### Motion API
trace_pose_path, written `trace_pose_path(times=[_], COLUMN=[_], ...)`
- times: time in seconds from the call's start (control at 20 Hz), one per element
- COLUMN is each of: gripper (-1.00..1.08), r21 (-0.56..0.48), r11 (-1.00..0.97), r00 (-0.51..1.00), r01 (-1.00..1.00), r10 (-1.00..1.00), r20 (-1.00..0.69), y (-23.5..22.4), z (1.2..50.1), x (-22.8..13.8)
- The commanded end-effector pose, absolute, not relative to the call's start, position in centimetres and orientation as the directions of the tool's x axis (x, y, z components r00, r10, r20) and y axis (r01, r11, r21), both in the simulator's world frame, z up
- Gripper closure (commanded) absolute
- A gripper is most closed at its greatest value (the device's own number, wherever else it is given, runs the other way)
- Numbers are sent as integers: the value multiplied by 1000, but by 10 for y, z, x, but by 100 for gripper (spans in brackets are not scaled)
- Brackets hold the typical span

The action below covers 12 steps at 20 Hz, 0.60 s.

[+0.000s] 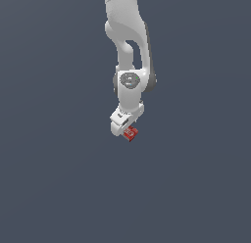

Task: Pick up the object and move it to a goal position.

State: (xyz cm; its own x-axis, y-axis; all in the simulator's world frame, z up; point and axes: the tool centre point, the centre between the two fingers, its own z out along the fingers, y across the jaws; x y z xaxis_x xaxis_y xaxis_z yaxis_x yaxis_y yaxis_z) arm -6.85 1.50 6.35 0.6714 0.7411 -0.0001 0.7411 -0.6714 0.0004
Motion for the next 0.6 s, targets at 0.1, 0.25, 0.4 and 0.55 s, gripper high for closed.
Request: trace_pose_path(times=[0.1,0.25,0.4,0.55], gripper=[-92,-92,-92,-92], r21=[0,0,0,0], r11=[-670,-669,-668,-668], r00=[670,669,668,668], r01=[742,743,744,744], r10=[742,743,744,744], r20=[-1,0,0,0], y=[15,15,15,15], z=[51,37,25,18], x=[-69,-70,-70,-70])
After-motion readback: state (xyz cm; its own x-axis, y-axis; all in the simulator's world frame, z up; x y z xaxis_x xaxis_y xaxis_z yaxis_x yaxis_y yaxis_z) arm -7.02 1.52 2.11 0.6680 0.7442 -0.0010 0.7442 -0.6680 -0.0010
